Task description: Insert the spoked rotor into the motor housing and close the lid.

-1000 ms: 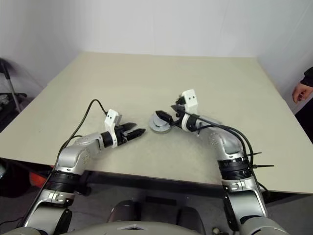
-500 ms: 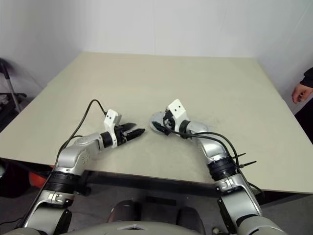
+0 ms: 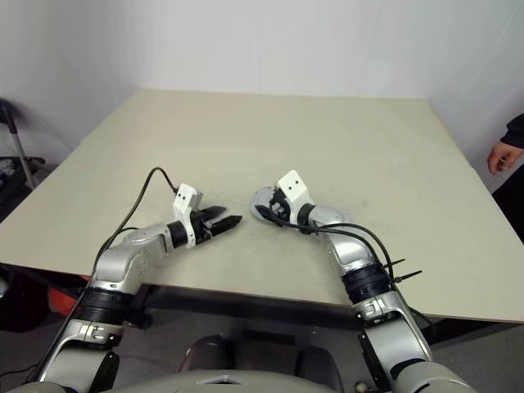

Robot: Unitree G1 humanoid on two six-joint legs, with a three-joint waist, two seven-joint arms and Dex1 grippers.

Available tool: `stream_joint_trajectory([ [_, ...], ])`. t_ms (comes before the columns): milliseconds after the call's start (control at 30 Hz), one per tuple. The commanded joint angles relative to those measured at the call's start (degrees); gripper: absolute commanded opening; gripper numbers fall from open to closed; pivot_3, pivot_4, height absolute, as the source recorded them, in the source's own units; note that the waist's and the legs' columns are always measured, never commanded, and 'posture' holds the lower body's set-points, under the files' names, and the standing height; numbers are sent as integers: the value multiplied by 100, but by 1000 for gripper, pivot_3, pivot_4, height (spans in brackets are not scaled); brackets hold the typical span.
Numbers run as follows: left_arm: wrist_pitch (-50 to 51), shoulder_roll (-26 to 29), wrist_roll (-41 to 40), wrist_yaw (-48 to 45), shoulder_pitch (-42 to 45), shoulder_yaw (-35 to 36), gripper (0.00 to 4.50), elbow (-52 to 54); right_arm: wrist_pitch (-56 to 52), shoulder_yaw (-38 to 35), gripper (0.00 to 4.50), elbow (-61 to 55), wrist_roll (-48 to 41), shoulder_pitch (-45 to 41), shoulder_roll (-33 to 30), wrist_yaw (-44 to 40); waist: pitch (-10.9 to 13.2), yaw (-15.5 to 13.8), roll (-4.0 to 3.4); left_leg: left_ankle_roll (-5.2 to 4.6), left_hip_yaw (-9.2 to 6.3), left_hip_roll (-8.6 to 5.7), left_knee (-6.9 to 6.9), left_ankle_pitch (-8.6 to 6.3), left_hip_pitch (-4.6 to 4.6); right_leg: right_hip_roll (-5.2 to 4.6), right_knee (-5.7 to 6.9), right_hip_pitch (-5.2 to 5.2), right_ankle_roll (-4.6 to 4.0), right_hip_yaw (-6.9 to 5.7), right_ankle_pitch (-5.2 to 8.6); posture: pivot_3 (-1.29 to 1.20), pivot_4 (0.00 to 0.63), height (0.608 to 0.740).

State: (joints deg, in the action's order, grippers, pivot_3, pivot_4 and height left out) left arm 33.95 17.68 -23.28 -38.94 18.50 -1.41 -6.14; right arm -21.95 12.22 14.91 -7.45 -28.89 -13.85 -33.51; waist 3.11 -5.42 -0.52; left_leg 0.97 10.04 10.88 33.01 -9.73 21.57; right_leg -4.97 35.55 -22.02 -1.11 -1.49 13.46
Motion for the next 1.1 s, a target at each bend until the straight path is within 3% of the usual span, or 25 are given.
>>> stream_joint_trajectory([
  [33, -60, 15, -53, 3, 100, 126, 3745, 128, -356, -419, 3201, -28, -277, -296, 138, 144, 0, 0, 0, 0, 0, 0, 0, 0, 0, 0, 1, -1, 0, 0, 0, 0, 0, 740],
  [233, -69, 18, -45, 28, 87, 129, 3745, 122, -768, -717, 3201, 58, -471, -440, 283, 210, 0, -4, 0, -1, 0, -1, 0, -1, 11, 0, 0, -10, -1, 0, 0, 0, 0, 740],
  [1100, -80, -7, -36, 113, 203, 249, 3745, 22, -119, -126, 3201, 16, 195, -34, -55, -7, 0, -13, 0, -1, 0, -2, 0, -1, 9, -1, -2, -6, 0, 0, 0, 0, 0, 740],
])
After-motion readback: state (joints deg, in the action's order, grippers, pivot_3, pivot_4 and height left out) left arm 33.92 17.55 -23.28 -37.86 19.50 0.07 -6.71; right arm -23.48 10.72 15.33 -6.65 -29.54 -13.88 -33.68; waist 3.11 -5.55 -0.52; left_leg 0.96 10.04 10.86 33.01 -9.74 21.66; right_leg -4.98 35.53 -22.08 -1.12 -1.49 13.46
